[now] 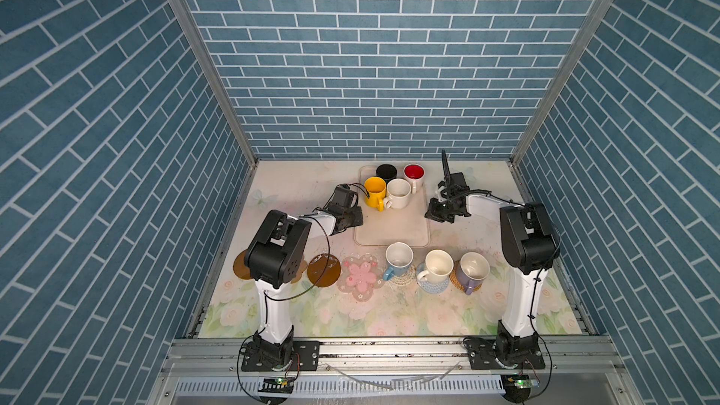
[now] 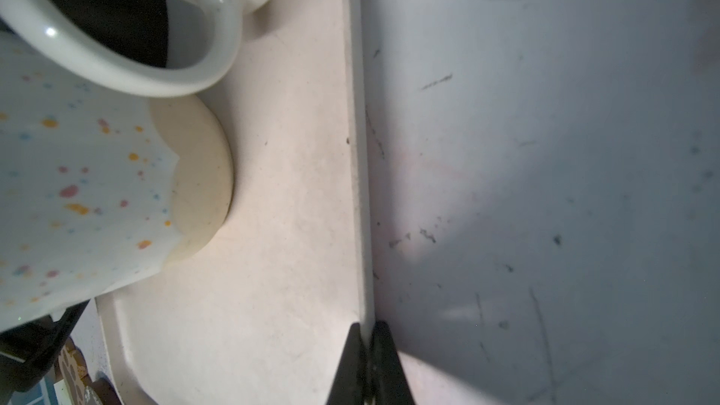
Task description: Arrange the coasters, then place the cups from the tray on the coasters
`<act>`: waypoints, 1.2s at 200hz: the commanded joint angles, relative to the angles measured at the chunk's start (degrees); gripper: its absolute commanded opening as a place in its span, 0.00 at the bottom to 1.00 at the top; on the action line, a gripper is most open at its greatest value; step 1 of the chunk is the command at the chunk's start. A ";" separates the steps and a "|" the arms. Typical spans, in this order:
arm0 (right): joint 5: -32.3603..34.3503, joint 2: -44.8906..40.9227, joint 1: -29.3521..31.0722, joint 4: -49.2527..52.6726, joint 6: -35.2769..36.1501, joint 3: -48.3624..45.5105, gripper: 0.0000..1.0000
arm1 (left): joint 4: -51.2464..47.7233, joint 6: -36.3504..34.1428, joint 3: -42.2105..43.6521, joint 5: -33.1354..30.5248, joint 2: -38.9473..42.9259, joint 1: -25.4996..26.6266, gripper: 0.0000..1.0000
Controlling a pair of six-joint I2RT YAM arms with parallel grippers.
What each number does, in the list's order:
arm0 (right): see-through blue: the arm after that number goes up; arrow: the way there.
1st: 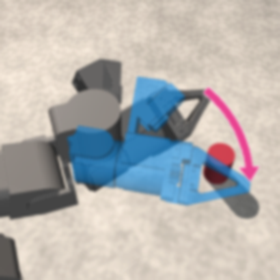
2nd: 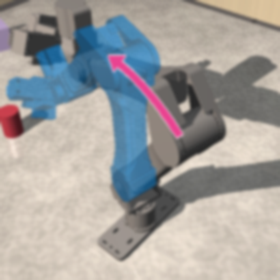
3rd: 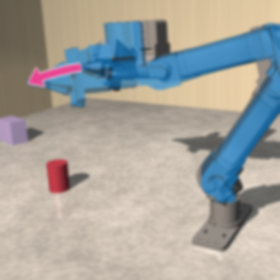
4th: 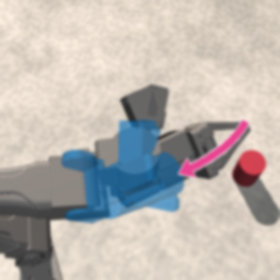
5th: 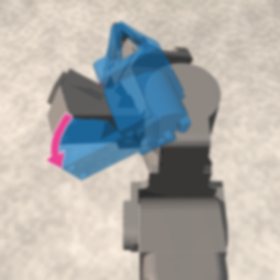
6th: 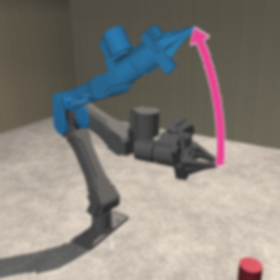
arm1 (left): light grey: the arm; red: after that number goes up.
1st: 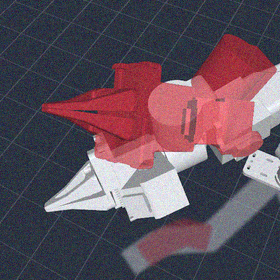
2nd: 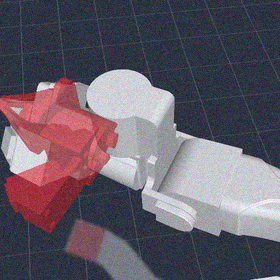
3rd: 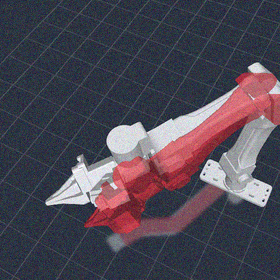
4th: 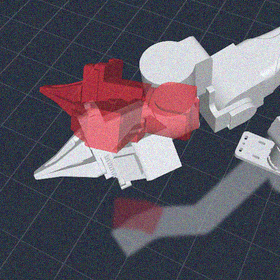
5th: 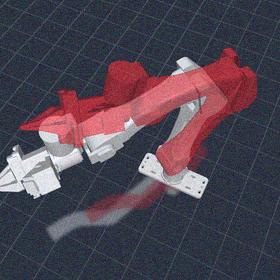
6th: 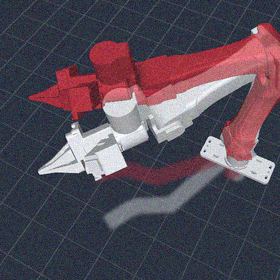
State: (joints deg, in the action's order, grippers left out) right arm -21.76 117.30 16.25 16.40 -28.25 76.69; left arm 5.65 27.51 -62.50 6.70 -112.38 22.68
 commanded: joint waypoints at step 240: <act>11.80 -30.64 -1.30 7.24 1.82 -14.35 0.79 | -25.51 -1.66 -8.60 -6.96 18.15 2.05 0.86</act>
State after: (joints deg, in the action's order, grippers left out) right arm -13.67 94.02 15.05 22.20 -28.01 67.37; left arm -14.37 26.96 -68.88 -0.14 -95.02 23.46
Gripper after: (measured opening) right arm 0.760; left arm 0.855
